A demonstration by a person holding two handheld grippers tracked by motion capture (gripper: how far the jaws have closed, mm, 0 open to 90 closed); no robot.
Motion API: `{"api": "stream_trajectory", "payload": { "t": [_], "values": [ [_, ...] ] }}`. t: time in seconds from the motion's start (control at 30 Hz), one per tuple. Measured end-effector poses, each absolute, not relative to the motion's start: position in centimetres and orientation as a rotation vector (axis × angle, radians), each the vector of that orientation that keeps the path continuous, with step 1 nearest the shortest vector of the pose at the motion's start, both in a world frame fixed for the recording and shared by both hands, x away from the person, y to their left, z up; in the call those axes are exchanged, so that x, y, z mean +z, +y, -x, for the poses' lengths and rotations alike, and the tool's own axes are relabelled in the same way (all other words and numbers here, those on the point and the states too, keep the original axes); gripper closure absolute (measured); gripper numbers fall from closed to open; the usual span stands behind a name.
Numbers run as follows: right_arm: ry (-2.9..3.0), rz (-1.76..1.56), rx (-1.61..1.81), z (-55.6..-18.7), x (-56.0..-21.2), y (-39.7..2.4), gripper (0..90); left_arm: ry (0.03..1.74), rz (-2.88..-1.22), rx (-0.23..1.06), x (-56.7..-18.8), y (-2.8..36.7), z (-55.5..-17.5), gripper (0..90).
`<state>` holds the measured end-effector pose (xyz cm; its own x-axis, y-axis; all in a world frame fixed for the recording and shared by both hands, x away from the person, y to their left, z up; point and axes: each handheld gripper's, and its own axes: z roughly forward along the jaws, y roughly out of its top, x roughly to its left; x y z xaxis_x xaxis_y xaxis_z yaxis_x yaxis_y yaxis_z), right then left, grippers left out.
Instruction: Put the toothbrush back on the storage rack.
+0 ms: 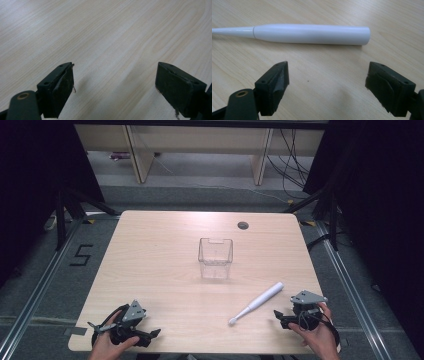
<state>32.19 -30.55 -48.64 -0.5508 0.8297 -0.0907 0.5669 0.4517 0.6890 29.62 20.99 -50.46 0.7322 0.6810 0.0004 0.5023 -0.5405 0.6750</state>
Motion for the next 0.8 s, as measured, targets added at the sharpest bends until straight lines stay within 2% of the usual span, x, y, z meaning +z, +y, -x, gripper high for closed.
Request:
{"api": "stream_trajectory", "payload": {
  "t": [0.4, 0.53, 0.63, 0.73, 0.8],
  "values": [
    [2.278, -1.151, 0.849, -32.4, -48.4, -30.6, 21.5, 0.891, -2.268, 0.352, -50.5, 21.0, -29.7, 14.9],
    [2.277, -1.099, 0.861, -32.8, -48.3, -30.5, 25.1, 0.893, -2.267, 0.354, -50.5, 21.0, -29.7, 14.9],
    [2.254, -1.144, 0.884, -32.7, -48.1, -30.3, 33.2, 0.895, -2.262, 0.346, -50.5, 21.0, -29.6, 14.9],
    [2.252, -1.127, 0.895, -33.0, -47.9, -30.4, 37.6, 0.889, -2.275, 0.353, -50.5, 21.1, -29.7, 14.9],
    [2.253, -1.103, 0.913, -33.6, -47.8, -30.4, 46.7, 0.889, -2.275, 0.353, -50.5, 21.1, -29.7, 14.9]
  ]
}}
